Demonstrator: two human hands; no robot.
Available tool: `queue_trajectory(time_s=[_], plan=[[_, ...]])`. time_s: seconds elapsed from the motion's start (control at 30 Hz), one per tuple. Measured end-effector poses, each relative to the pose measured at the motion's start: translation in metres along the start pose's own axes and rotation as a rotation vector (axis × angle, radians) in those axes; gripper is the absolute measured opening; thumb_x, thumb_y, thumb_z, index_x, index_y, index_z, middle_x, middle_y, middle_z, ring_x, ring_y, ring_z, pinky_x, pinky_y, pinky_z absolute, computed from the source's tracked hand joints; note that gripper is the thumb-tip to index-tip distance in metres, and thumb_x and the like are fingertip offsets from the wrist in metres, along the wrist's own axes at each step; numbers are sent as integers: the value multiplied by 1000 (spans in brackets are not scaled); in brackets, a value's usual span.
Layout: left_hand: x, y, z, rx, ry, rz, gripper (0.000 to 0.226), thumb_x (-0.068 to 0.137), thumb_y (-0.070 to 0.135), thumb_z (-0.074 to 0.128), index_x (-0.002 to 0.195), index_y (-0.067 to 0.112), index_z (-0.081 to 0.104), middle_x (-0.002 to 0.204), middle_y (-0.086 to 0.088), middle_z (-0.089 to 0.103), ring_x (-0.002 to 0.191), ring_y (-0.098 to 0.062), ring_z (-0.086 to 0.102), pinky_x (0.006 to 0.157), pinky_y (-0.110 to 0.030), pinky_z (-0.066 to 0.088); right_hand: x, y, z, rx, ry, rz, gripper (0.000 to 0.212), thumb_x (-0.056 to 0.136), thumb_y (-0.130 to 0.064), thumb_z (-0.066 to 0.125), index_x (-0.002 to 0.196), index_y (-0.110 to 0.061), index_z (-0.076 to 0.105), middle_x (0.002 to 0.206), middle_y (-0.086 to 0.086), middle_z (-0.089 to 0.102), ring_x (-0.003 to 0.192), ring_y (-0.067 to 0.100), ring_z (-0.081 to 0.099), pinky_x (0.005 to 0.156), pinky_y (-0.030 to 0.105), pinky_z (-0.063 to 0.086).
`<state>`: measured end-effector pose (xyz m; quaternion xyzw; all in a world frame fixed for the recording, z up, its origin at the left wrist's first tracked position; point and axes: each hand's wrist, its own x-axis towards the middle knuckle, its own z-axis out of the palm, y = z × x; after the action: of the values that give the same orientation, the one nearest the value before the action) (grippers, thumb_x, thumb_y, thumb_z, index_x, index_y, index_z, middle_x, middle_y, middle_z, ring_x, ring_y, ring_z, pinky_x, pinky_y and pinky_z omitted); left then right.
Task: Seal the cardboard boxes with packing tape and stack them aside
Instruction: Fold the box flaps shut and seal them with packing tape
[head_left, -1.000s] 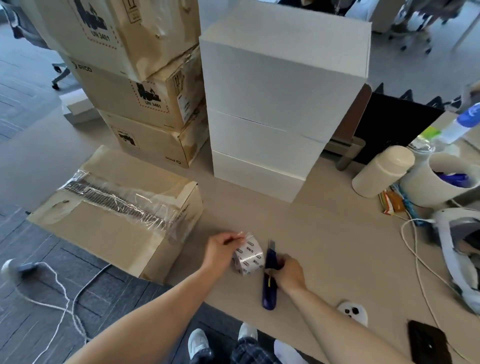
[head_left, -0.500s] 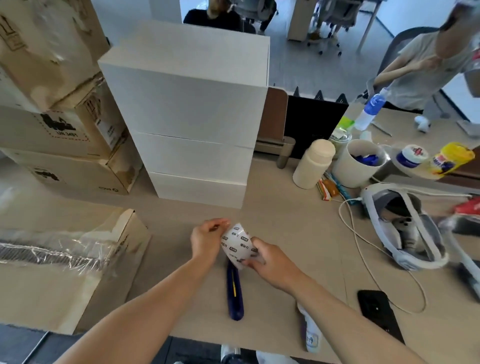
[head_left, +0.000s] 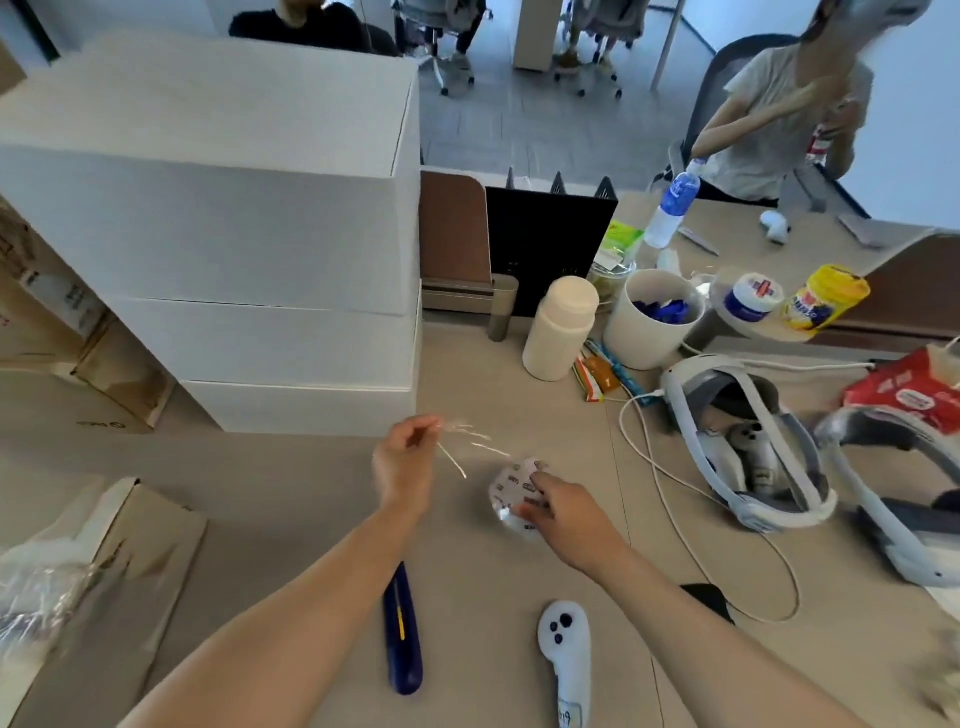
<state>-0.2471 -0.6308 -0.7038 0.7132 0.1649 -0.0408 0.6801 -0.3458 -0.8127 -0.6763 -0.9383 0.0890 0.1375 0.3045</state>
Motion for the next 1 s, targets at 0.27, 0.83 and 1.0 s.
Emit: queue_trajectory(time_s=[0.27,0.83,1.0], plan=[[-14,-22,38,40,-265,-16,45,83,2,75,117,27,59,82,2,67,77,-6,61,72,-8,46,48,33,4,35,135,381,11,71,-21,50,73,-22,61,83,0,66,80,22,64,72,34,54],[-74,-102,38,634,-440,211,41,95,2,58,123,31,67,133,22,48,126,-1,35,111,-21,34,90,32,41,266,369,563,48,87,-6,52,133,-6,38,138,13,47,131,32,37,107,41,25],[-103,-106,42,733,-665,150,57,103,15,41,153,38,26,132,26,30,136,1,23,111,-12,15,102,27,27,540,367,714,34,94,-16,48,126,-5,45,132,18,51,125,38,43,110,41,30]])
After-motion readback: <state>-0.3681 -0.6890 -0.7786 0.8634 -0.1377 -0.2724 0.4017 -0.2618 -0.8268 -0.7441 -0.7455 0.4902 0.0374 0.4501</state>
